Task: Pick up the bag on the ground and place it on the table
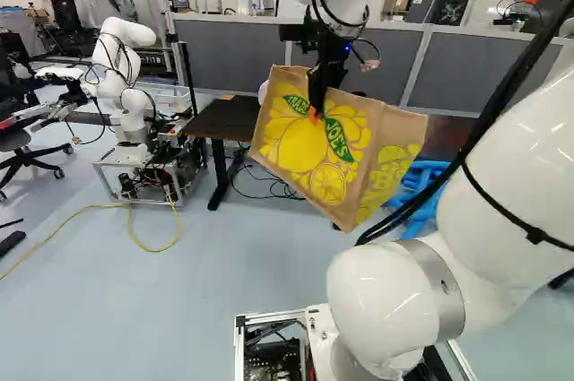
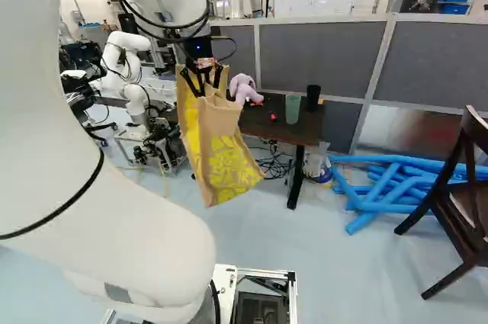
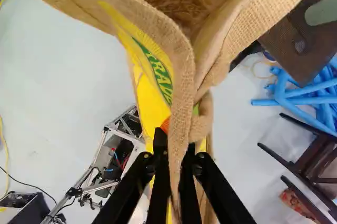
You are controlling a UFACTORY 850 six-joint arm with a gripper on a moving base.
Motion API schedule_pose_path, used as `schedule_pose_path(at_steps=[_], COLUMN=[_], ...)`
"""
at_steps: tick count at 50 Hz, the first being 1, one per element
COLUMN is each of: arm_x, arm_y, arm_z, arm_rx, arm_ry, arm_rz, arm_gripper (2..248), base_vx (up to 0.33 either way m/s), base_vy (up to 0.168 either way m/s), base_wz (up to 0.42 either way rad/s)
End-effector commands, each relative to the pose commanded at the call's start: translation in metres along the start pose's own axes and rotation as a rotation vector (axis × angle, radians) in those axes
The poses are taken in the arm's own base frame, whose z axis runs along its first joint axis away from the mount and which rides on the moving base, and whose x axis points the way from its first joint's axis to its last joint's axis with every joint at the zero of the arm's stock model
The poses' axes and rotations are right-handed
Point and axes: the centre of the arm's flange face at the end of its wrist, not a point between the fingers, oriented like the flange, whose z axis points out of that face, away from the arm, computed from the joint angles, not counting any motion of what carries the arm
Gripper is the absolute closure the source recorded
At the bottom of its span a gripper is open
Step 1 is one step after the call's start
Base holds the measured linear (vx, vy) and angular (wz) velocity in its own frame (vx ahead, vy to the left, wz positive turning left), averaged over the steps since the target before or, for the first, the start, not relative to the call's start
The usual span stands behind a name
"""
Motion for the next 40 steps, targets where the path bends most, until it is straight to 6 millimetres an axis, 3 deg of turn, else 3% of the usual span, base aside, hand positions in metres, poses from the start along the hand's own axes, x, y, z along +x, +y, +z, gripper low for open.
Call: schedule_pose_path(at_steps=[40], arm_x=[0.0], arm_y=[0.0], arm_z=[0.0], arm_rx=[0.0], arm_ry=[0.0], arm_rz=[0.0], arm_gripper=[228], base_vx=[0.142], base_vy=[0.089], base_wz=[-0.021])
